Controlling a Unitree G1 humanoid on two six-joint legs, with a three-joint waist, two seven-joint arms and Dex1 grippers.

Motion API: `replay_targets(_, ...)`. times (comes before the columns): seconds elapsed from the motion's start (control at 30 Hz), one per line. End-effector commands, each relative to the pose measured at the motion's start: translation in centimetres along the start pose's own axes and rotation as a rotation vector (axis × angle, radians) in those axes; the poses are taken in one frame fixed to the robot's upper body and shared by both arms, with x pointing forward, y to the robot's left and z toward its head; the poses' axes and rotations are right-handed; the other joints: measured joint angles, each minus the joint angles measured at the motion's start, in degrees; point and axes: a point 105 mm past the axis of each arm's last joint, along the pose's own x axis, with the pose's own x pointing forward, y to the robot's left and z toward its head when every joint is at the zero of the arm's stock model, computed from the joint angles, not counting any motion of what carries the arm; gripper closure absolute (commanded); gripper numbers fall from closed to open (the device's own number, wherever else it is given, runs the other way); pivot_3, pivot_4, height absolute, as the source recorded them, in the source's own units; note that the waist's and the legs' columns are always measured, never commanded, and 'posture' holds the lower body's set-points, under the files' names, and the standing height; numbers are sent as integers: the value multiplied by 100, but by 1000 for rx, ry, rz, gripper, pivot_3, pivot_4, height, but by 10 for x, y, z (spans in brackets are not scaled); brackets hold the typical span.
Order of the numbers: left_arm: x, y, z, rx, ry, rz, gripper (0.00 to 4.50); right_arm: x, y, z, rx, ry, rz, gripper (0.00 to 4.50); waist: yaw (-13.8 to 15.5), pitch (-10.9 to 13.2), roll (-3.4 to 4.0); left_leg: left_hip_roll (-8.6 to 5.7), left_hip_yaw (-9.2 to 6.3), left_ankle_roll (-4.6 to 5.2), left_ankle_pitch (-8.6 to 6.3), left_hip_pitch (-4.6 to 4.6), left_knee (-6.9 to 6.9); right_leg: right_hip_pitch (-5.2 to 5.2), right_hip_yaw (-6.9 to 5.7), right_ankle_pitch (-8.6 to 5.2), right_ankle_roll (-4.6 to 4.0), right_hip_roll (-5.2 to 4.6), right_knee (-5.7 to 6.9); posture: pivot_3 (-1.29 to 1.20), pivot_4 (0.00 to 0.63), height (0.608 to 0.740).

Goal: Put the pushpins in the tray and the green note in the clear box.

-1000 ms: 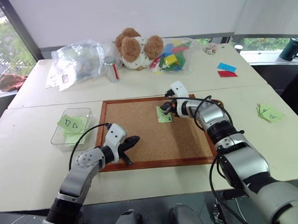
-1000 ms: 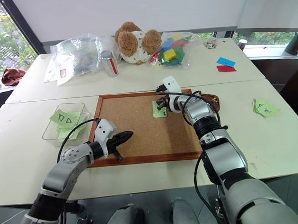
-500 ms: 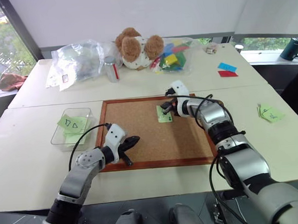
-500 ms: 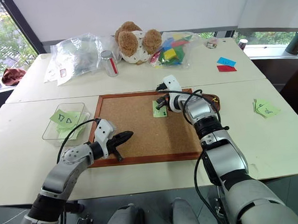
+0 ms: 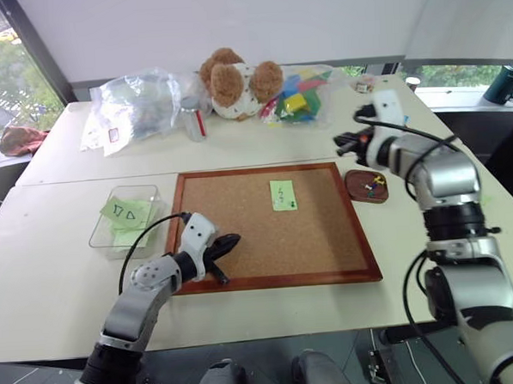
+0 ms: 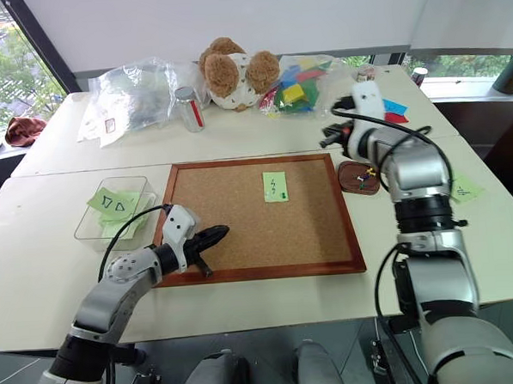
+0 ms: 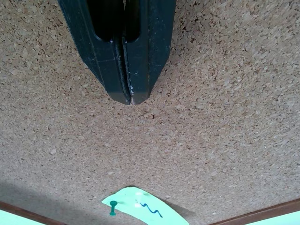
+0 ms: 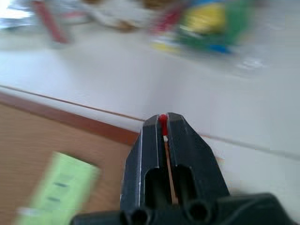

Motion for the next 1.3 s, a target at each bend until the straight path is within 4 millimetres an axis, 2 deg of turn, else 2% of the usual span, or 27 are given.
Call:
replay_targets(0.03, -4, 2, -28, -44, 104, 14, 4500, -5, -15, -5, -6, 0, -46, 4414, -5, 0, 1, 0, 2, 0, 0, 1, 0, 1, 1, 0, 0, 0, 1, 0, 150, 740)
replay_targets(0.4, -2, 1, -29, -42, 101, 12, 4500, 6, -21, -44, 60, 97, -47, 4414, 24, -3, 5, 0, 6, 1, 0, 3, 3, 6, 4, 0, 0, 0, 0, 0, 150, 740)
replay_targets(0.57, -3, 1, -29, -42, 101, 18, 4500, 7, -25, -51, 54, 111, -55, 4414, 22, -3, 5, 0, 6, 2, 0, 4, 3, 7, 4, 0, 0, 1, 0, 0, 150, 740)
replay_targets(0.6, -3, 1, -29, -42, 101, 19, 4500, 7, -25, -51, 57, 109, -56, 3875, 22, -3, 5, 0, 6, 1, 0, 4, 3, 7, 4, 0, 0, 1, 0, 0, 150, 740)
replay_targets(0.67, -4, 2, -29, -42, 102, 19, 4500, 7, -26, -50, 57, 106, -55, 3131, 20, -3, 5, 0, 6, 1, 0, 4, 3, 7, 4, 0, 0, 1, 0, 0, 150, 740)
replay_targets(0.87, -4, 3, -29, -38, 103, 19, 4500, 3, -32, -45, 54, 97, -68, 58, 19, -3, 5, 0, 5, 1, 0, 4, 2, 7, 4, 0, 0, 1, 0, 0, 150, 740)
replay_targets(0.97, -3, 2, -29, -37, 101, 17, 4500, 0, -31, -38, 50, 79, -57, 58, 19, -3, 5, 0, 5, 1, 0, 4, 3, 7, 4, 0, 0, 1, 0, 0, 150, 740)
replay_targets(1.07, -2, 2, -29, -36, 99, 16, 4500, -2, -14, -23, 19, 38, 34, 58, 15, -3, 6, 0, 6, 1, 0, 4, 2, 7, 4, 0, 0, 1, 0, 0, 150, 740)
replay_targets(1.17, -2, 2, -29, -35, 97, 15, 4500, -6, 17, -12, -42, 4, 171, 58, 18, -3, 6, 1, 5, 2, 0, 4, 2, 6, 4, 0, 0, 1, 0, 0, 150, 740)
replay_targets(1.3, -2, 2, -28, -35, 95, 15, 4500, -13, 65, -9, -133, -16, 350, 58, 28, -3, 6, 2, 4, 3, -1, 4, 2, 7, 3, 0, 0, 1, -1, 0, 150, 740)
